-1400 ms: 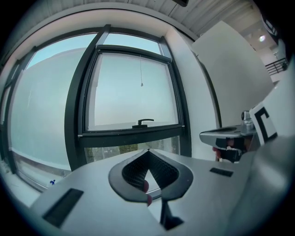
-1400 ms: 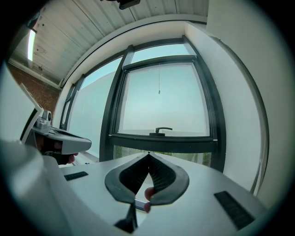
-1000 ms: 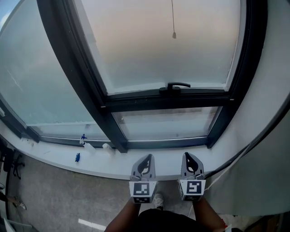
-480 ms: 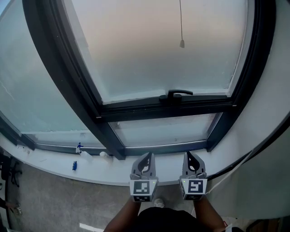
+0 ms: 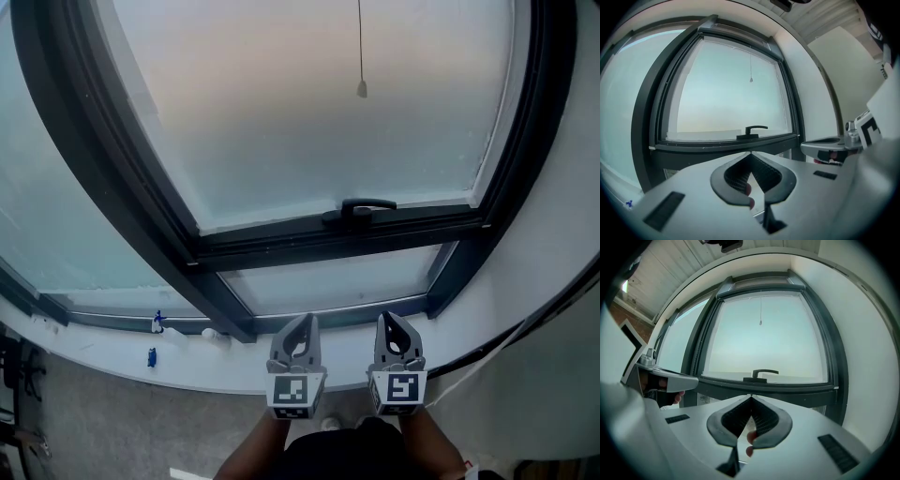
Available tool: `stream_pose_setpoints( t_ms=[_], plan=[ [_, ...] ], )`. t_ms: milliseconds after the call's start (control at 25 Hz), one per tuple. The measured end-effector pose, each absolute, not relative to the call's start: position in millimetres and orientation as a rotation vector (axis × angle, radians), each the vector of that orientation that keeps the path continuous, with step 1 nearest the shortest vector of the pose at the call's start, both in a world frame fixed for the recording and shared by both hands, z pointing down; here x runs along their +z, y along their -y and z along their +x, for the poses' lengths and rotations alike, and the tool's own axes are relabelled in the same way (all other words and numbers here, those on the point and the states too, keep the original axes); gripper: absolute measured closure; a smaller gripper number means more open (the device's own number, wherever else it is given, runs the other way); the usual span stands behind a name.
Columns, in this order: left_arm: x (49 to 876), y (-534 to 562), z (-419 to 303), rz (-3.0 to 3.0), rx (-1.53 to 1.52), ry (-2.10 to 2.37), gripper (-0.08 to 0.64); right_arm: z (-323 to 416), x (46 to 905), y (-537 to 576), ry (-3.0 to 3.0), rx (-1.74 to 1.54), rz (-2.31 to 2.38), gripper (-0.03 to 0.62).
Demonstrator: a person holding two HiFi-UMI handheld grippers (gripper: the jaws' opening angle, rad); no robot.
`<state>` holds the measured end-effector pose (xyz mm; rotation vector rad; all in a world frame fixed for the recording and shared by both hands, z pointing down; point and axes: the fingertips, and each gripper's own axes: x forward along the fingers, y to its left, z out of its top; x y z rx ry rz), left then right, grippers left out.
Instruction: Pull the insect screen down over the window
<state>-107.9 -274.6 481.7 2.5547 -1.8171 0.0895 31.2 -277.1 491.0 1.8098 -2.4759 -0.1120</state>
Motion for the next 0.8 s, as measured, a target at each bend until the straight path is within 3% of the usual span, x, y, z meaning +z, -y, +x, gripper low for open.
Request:
stream_pose_setpoints(
  t_ms=[800],
  plan=[
    [460.1, 375.7, -68.5, 2.476, 0.047, 1.961, 0.56, 40.8, 457.6, 384.5, 2.716, -0.186, 1.651, 0.591]
  ],
)
